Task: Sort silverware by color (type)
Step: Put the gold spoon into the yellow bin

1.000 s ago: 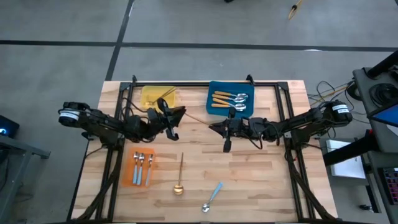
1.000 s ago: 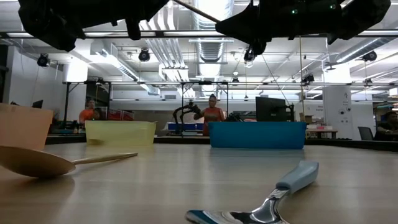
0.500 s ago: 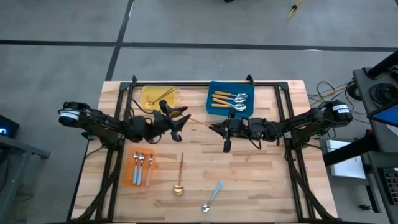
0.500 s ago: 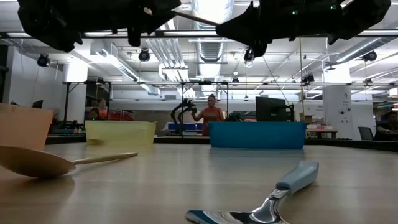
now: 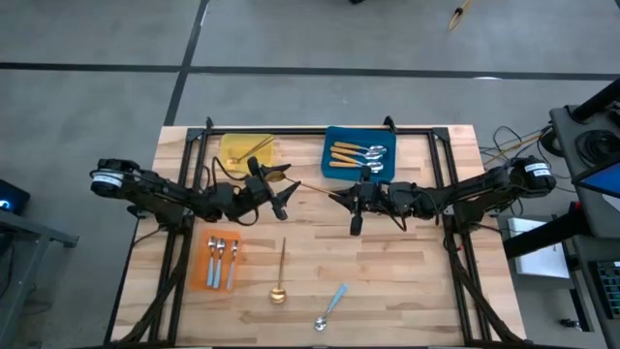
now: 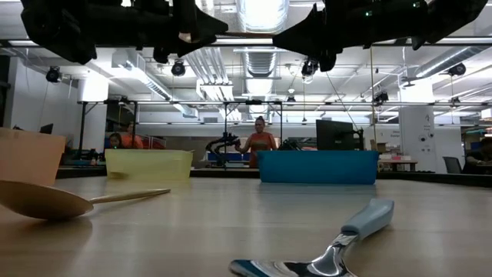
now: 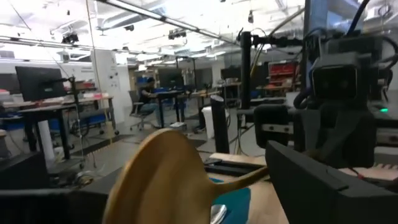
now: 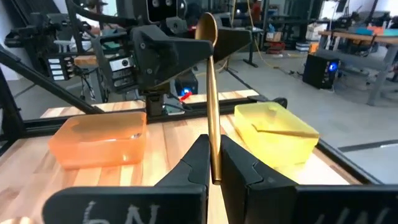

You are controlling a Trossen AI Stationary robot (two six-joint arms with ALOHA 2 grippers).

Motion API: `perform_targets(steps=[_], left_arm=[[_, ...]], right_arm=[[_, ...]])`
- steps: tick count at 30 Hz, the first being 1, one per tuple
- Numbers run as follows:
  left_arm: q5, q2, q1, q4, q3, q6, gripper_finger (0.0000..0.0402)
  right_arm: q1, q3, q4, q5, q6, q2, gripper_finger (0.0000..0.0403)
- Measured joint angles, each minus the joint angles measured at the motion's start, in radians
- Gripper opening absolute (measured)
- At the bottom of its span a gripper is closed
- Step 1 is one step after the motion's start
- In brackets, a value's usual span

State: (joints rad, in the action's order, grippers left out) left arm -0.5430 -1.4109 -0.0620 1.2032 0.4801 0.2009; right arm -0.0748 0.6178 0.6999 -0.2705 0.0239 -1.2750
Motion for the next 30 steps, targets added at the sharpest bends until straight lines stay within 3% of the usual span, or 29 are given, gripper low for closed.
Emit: perform_targets(steps=[7,10,13,17,18,26,30], left_arm=[[-0.061,0.001,0.000,-0.026,0.000,0.038,0.0247],[-0.063,0.001,-0.001,-0.036,0.000,0.050,0.0229],[-0.060,0.002,-0.002,-0.055,0.000,0.052,0.0174],[-0.062,0.002,-0.001,-0.050,-0.001,0.042,0.0051],[-0.061,0.004,-0.001,-0.046,-0.001,0.044,0.0044],[-0.058,0.018,-0.001,-0.038,-0.002,0.043,0.0044],[-0.058,0.028,-0.001,-0.053,-0.002,0.023,0.0044]], right_arm=[[0.000,0.000,-0.036,-0.006,0.011,0.016,0.0008],[0.001,0.000,-0.037,-0.007,0.016,0.017,0.0008],[0.003,0.000,-0.037,-0.010,0.019,0.016,0.0008],[0.006,0.000,-0.039,-0.011,0.019,0.016,0.0008],[0.006,-0.002,-0.044,-0.014,0.019,0.016,0.0008],[0.006,0.000,-0.035,-0.029,0.019,0.016,0.0010],[0.006,0.001,-0.055,-0.044,0.006,0.016,0.0034]])
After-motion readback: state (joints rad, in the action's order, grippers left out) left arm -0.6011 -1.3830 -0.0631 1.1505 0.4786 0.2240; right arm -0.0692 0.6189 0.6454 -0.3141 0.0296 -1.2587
